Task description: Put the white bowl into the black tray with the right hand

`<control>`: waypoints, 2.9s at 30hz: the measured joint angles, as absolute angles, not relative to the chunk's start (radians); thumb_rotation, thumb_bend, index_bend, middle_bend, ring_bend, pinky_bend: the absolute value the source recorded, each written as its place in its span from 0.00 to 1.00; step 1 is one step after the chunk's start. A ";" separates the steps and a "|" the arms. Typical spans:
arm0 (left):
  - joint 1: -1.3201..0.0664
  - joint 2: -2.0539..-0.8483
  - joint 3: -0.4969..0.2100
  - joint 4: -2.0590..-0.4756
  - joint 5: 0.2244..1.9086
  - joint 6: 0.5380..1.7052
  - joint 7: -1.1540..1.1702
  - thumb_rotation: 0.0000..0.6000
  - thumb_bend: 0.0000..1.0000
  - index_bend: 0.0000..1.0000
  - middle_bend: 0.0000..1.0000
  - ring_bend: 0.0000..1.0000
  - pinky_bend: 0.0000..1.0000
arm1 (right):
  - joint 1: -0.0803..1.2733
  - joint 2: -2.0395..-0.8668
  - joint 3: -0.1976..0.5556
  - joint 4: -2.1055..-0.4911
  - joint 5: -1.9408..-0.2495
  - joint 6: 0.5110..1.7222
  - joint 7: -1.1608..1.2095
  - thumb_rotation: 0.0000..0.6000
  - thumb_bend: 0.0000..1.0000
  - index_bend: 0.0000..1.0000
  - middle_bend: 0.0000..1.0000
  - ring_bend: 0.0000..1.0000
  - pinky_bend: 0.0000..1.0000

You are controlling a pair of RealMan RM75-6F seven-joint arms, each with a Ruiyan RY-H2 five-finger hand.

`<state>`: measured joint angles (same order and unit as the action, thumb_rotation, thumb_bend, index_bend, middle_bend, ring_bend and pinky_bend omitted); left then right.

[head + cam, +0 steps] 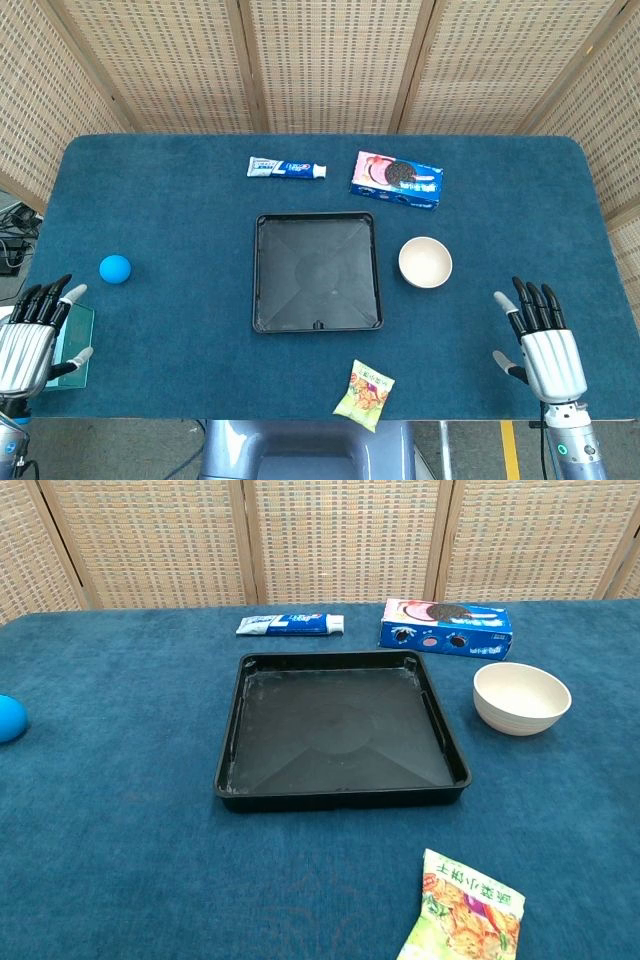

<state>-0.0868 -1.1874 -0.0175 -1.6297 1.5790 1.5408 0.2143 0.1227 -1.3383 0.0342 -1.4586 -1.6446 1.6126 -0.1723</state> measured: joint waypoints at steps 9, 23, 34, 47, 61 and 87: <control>-0.089 -1.169 -0.009 -1.659 1.560 1.520 0.245 1.00 0.00 0.00 0.00 0.00 0.00 | 0.121 -1.320 0.028 -1.482 -1.627 1.579 -0.184 1.00 0.20 0.00 0.00 0.00 0.00; -0.089 -1.169 -0.011 -1.657 1.561 1.519 0.238 1.00 0.00 0.00 0.00 0.00 0.00 | 0.139 -1.345 0.051 -1.458 -1.655 1.595 -0.149 1.00 0.20 0.25 0.00 0.00 0.06; -0.093 -1.171 -0.016 -1.652 1.550 1.506 0.233 1.00 0.00 0.00 0.00 0.00 0.00 | 0.274 -1.368 0.136 -1.478 -1.603 1.417 -0.167 1.00 0.23 0.38 0.06 0.00 0.13; -0.103 -1.171 -0.021 -1.637 1.526 1.475 0.204 1.00 0.00 0.00 0.00 0.00 0.00 | 0.477 -1.473 0.235 -1.398 -1.374 1.105 -0.277 1.00 0.29 0.43 0.08 0.00 0.14; -0.109 -1.171 -0.027 -1.629 1.511 1.465 0.192 1.00 0.00 0.00 0.00 0.00 0.00 | 0.542 -1.551 0.237 -1.265 -1.290 1.021 -0.294 1.00 0.30 0.48 0.12 0.00 0.15; -0.117 -1.179 -0.032 -1.621 1.497 1.455 0.194 1.00 0.00 0.00 0.00 0.00 0.00 | 0.597 -1.657 0.192 -1.024 -1.306 0.977 -0.169 1.00 0.47 0.64 0.23 0.00 0.18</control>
<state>-0.1166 -1.1789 -0.0323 -1.6208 1.4971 1.4546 0.1937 0.5974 -1.6574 0.1921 -1.0239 -1.3055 0.9771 -0.1691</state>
